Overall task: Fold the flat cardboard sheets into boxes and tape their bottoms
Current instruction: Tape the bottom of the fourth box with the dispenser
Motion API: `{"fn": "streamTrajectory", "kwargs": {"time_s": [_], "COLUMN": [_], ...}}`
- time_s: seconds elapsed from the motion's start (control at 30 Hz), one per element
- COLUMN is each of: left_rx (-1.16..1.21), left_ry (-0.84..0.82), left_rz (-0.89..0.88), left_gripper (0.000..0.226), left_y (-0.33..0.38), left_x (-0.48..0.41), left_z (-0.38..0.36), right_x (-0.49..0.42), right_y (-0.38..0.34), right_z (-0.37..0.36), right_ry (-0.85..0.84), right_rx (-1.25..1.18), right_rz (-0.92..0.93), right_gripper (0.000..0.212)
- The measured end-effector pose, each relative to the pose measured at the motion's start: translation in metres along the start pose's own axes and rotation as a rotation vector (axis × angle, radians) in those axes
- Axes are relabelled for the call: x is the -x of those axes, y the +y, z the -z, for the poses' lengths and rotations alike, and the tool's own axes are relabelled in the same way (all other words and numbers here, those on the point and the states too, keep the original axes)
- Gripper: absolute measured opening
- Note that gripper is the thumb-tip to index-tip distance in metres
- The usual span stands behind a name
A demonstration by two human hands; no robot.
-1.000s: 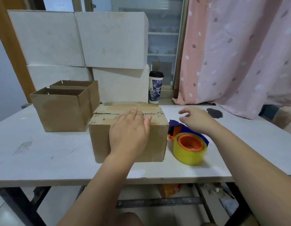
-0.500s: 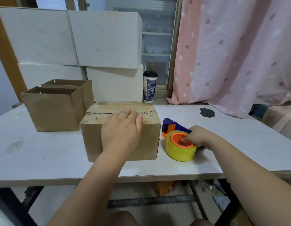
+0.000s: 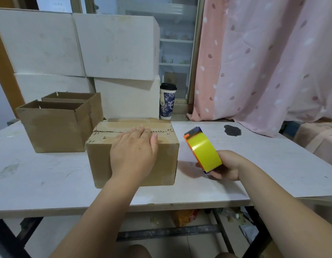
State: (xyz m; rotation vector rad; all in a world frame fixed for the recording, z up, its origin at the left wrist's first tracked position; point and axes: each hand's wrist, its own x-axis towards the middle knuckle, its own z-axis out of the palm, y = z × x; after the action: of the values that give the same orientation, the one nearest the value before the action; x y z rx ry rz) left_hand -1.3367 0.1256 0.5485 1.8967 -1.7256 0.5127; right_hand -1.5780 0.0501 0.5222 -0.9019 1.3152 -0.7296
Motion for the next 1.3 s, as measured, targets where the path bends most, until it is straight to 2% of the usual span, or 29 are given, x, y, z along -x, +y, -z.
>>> {"fn": "streamTrajectory", "kwargs": {"time_s": [0.17,0.4,0.63,0.7,0.73,0.8,0.83,0.9,0.97,1.0,1.1,1.2,1.3], "left_rx": [0.0,0.012,-0.061,0.1,0.279,0.807,1.059,1.372,1.464,1.449,1.335,1.376,1.516], "left_ry": [0.019,0.027,-0.054,-0.126,-0.153,-0.179,-0.151,-0.144,-0.173,-0.155,-0.052,-0.02,-0.076], "left_rz": [0.003,0.002,-0.139,-0.105,-0.008,0.257,0.33,0.421,0.393,0.372,0.352,0.478,0.619], "left_gripper": [0.046,0.047,0.037,0.032,0.031,0.032,0.03,0.033,0.045,0.049,0.056,0.057,0.031], "left_y": [0.0,0.009,0.027,0.024,0.022,0.015,0.013,0.012,0.012,0.013,0.014,0.01,-0.002], "left_x": [-0.001,-0.001,-0.011,-0.021,-0.028,-0.042,-0.048,-0.053,-0.056,-0.055,-0.053,-0.054,-0.06], "left_z": [-0.003,-0.002,0.008,0.01,0.012,0.022,0.027,0.034,0.033,0.033,0.028,0.028,0.033], "right_x": [0.009,0.025,0.035,0.038,0.04,0.042,0.041,0.039,0.035,0.033,0.032,0.031,0.029], "right_y": [-0.011,-0.041,-0.073,-0.079,-0.08,-0.08,-0.079,-0.076,-0.071,-0.068,-0.057,-0.049,-0.05], "right_z": [-0.01,-0.031,-0.058,-0.068,-0.072,-0.079,-0.082,-0.086,-0.091,-0.094,-0.102,-0.107,-0.108], "right_ry": [-0.073,-0.112,-0.029,0.051,0.077,0.122,0.159,0.275,0.414,0.456,0.465,0.461,0.369], "right_rx": [-0.182,-0.308,-0.263,-0.184,-0.148,-0.05,0.019,0.147,0.263,0.307,0.395,0.457,0.498], "right_rz": [-0.026,0.014,0.299,0.396,0.443,0.547,0.604,0.713,0.833,0.906,1.11,1.209,1.241], "right_gripper": [0.023,0.03,0.012,0.005,0.007,0.013,0.016,0.017,0.013,0.018,0.049,0.075,0.088]}}
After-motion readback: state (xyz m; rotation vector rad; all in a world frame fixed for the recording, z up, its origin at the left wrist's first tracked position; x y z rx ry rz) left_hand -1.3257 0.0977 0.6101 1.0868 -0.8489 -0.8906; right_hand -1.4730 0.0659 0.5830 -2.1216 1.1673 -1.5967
